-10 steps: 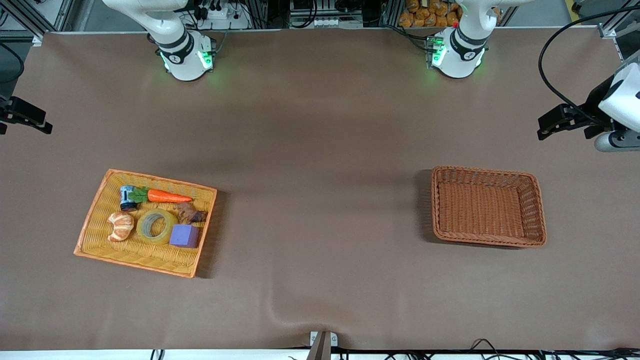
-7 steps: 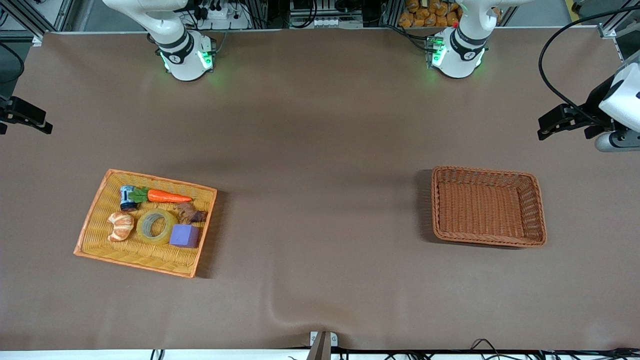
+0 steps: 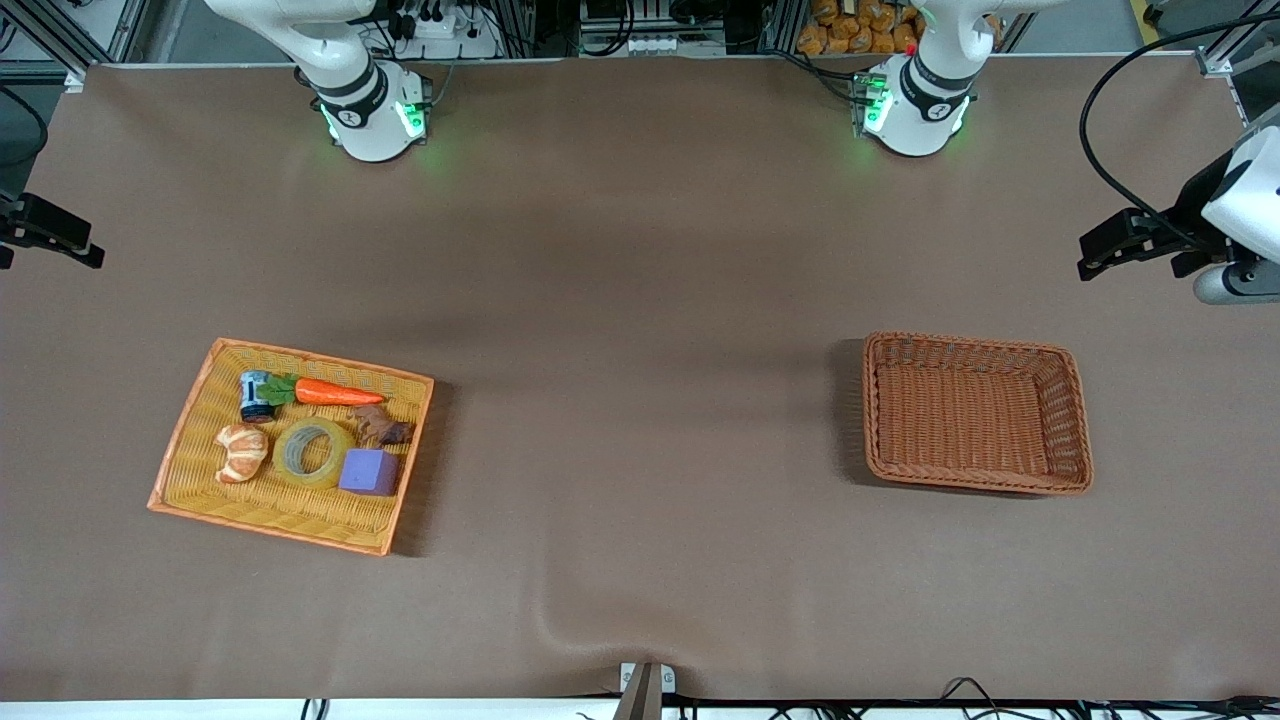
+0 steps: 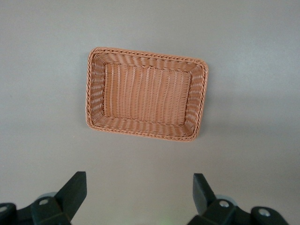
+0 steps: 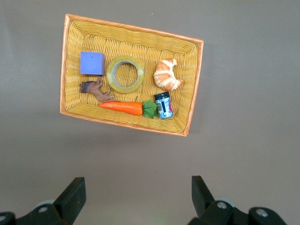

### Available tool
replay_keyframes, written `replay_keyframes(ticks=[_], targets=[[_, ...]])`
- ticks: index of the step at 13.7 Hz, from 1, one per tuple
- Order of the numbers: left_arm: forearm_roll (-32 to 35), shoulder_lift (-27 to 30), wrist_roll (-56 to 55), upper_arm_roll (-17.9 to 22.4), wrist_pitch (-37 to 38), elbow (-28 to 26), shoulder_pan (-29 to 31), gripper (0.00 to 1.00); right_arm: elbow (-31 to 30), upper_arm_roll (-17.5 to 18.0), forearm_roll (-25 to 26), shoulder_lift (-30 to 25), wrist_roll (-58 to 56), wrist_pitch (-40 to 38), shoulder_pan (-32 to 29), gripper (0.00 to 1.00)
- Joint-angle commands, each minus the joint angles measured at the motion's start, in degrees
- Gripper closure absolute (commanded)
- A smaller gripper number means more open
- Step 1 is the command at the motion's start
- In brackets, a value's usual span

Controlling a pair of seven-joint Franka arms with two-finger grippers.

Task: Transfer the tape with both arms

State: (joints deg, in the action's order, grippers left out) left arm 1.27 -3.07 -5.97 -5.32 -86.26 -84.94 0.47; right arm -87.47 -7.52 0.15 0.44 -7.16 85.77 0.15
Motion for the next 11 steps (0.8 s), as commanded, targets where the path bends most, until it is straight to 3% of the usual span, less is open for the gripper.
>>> replay_keyframes(ticks=[1, 6, 11], targets=[[-0.3, 0.17, -0.63, -0.13, 0.57, 0.3, 0.33, 0.0, 0.81, 0.75, -1.21, 0.53, 0.57, -0.34, -1.12, 0.0], [-0.21, 0.17, -0.36, -0.13, 0.57, 0.21, 0.41, 0.0, 0.29, 0.84, -2.17, 1.93, 0.57, 1.41, -0.15, 0.0], [-0.21, 0.09, -0.27, -0.13, 0.57, 0.21, 0.33, 0.0, -1.55, 0.93, -3.76, 10.01, -0.05, 8.78, 5.81, 0.0]])
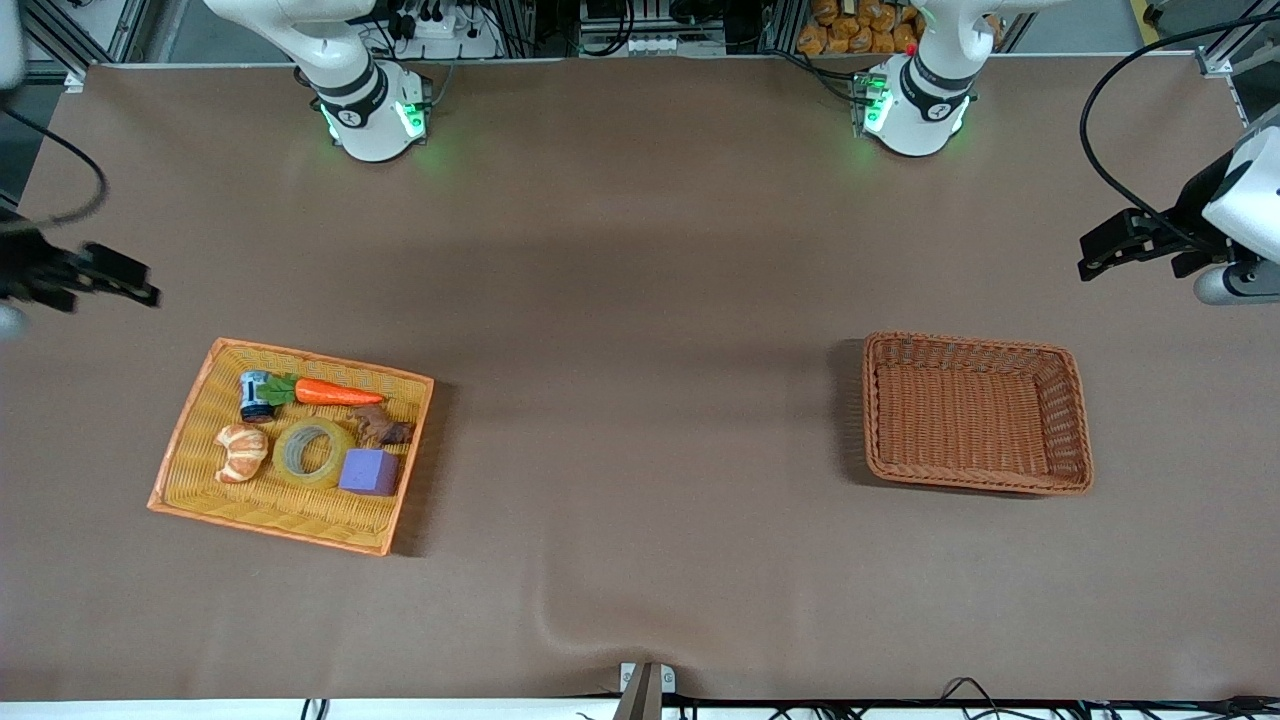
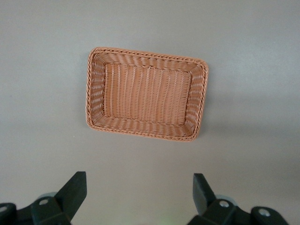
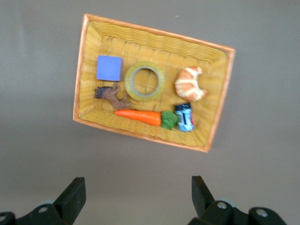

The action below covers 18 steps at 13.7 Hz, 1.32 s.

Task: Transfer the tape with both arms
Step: 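Reach the right gripper down into the yellow tray to the tape roll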

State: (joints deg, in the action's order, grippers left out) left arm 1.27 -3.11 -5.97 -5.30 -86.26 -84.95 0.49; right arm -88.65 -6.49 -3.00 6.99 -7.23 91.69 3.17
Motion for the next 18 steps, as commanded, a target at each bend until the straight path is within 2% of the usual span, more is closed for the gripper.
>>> replay_keyframes(ticks=[1, 5, 7, 10, 14, 15, 18], targets=[[-0.21, 0.12, -0.36, -0.15, 0.57, 0.23, 0.3, 0.0, -1.69, -0.1, -0.6, 4.69, -0.15, 5.14, 4.02, 0.0], [-0.21, 0.12, -0.19, -0.15, 0.57, 0.05, 0.39, 0.0, -11.08, -0.01, 0.09, 9.35, -7.07, 22.25, 5.97, 0.0], [-0.21, 0.12, 0.08, -0.15, 0.57, 0.05, 0.39, 0.0, -14.7, 0.07, -0.42, 12.77, -15.04, 29.3, 5.44, 0.0], [-0.21, 0.12, 0.25, -0.24, 0.57, -0.12, 0.39, 0.0, -15.5, 0.08, -0.95, 18.83, -19.66, 34.15, 7.1, 0.0], [-0.21, 0.03, 0.34, -0.15, 0.57, -0.12, 0.39, 0.0, -15.41, 0.16, -1.13, 25.17, -26.33, 41.89, 6.41, 0.0], [-0.21, -0.05, 0.34, -0.24, 0.57, -0.12, 0.39, 0.0, -15.33, 0.16, -1.22, 25.7, -26.86, 41.9, 6.06, 0.05], [-0.21, -0.23, 0.25, -0.24, 0.57, -0.04, 0.3, 0.0, -15.24, 0.16, -4.81, 26.67, -26.87, 41.73, 4.57, 0.57]])
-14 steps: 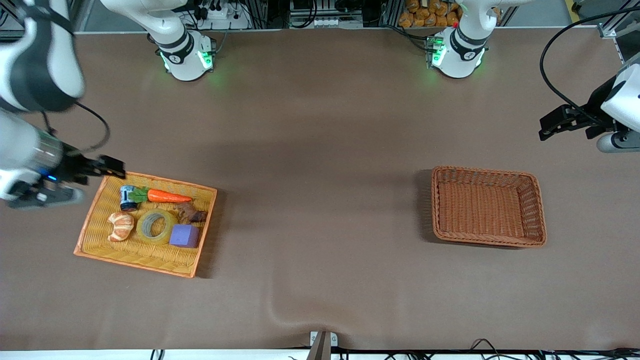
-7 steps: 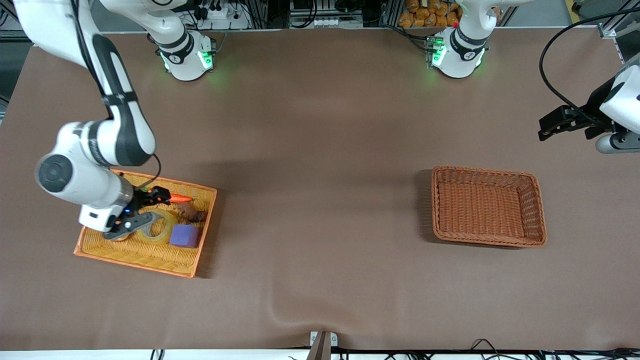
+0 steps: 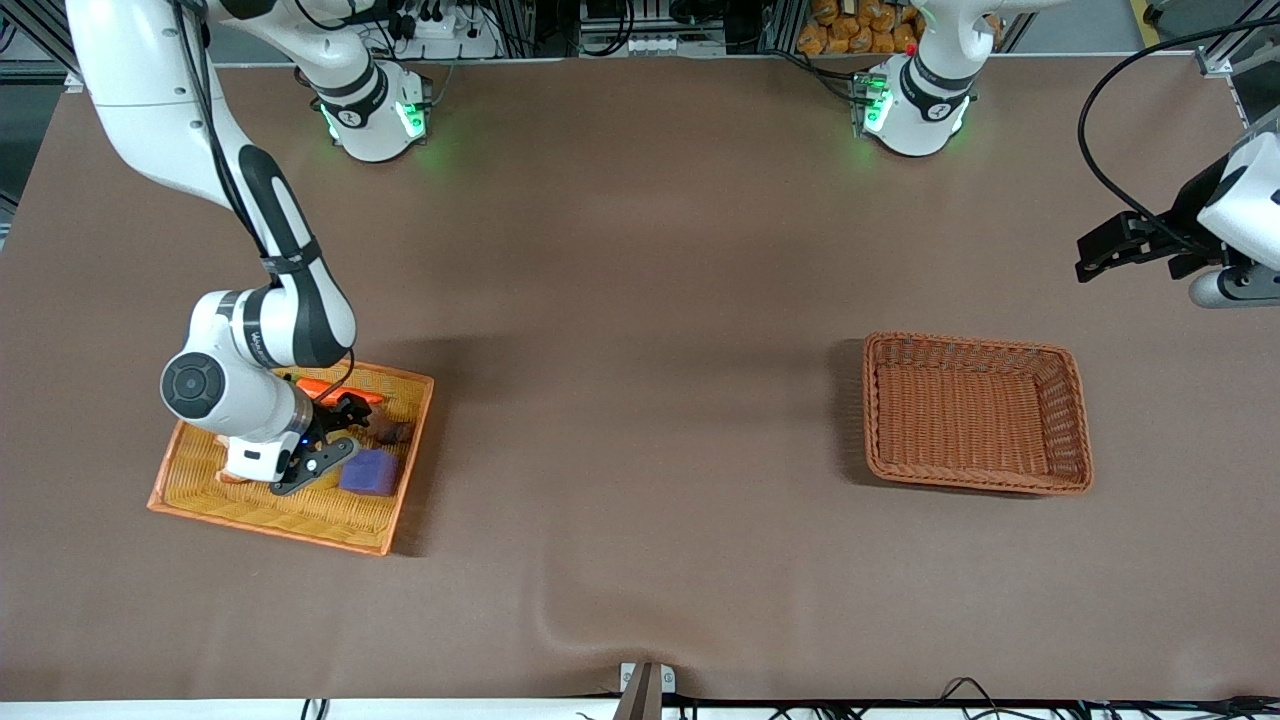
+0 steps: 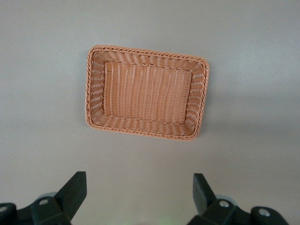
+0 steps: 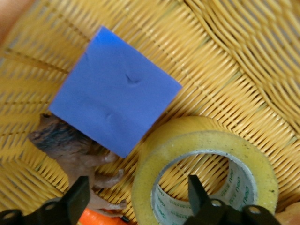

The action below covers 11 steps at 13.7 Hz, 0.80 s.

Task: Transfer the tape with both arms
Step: 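Reach the right gripper down into the yellow tray to the tape roll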

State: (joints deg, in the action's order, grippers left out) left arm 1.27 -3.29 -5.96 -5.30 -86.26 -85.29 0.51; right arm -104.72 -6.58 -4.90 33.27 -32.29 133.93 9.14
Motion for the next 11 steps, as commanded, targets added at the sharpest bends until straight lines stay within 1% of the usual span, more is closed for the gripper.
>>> replay_keyframes(ticks=[1, 2, 3, 4, 5, 7, 9, 10, 11], targets=[[-0.21, -0.05, 0.34, -0.24, 0.66, 0.3, 0.37, 0.0, 0.92, 0.25, -3.97, 0.4, -1.64, -0.77, -1.41, 0.82], [-0.21, -0.05, 0.34, -0.24, 0.66, 0.21, 0.28, 0.0, 1.0, 0.25, -5.03, 0.31, -1.38, -1.03, -1.41, 1.0], [-0.21, -0.05, 0.25, -0.24, 0.66, 0.21, 0.37, 0.0, 1.18, 0.25, -5.3, -0.04, -1.29, -2.43, -1.67, 1.0], [-0.21, -0.05, 0.25, -0.24, 0.66, 0.21, 0.37, 0.0, 2.4, 0.25, -5.3, -0.57, -1.37, -5.83, -2.54, 1.0], [-0.21, -0.05, 0.25, -0.24, 0.66, 0.21, 0.37, 0.0, 4.76, 0.25, -5.3, -1.44, -1.37, -11.18, -2.64, 1.0], [-0.21, -0.05, 0.34, -0.15, 0.66, 0.21, 0.37, 0.0, 11.43, 0.16, -5.21, -3.55, -0.85, -23.04, -2.55, 1.0], [-0.21, -0.05, 0.34, -0.24, 0.66, 0.21, 0.37, 0.0, 20.12, 0.16, -5.12, -3.73, 0.46, -33.59, -1.85, 1.0], [-0.21, -0.05, 0.34, -0.24, 0.66, 0.21, 0.37, 0.0, 23.56, 0.34, -5.3, -3.65, 2.82, -37.21, -1.07, 1.0], [-0.21, -0.05, 0.43, -0.15, 0.66, 0.21, 0.37, 0.0, 26.03, 0.34, -5.3, -3.65, 6.32, -38.9, 0.86, 1.0]])
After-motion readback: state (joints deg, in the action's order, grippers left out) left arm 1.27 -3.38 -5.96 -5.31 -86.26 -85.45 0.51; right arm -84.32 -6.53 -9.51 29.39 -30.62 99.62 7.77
